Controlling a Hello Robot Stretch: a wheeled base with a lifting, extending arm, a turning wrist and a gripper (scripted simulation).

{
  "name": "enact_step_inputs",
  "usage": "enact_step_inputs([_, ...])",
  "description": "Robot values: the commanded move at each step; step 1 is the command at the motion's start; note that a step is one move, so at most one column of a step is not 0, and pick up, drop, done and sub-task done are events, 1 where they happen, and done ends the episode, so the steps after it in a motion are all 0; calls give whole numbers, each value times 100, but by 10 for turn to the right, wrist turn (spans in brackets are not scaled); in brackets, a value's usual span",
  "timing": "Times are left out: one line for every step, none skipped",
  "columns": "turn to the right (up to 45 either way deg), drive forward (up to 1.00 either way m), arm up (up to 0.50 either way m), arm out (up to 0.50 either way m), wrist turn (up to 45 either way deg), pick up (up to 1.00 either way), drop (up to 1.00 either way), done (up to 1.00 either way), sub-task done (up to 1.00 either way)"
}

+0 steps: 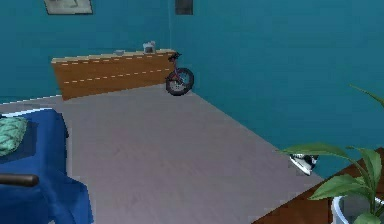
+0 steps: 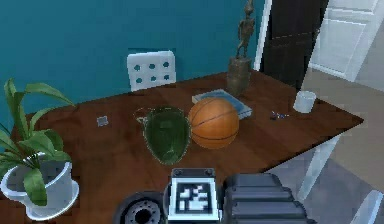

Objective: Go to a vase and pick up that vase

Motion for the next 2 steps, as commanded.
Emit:
enact_step_inputs([0,0,0,28,0,0,0,0,0])
enact_step_inputs([0,0,0,0,450,0,0,0,0])
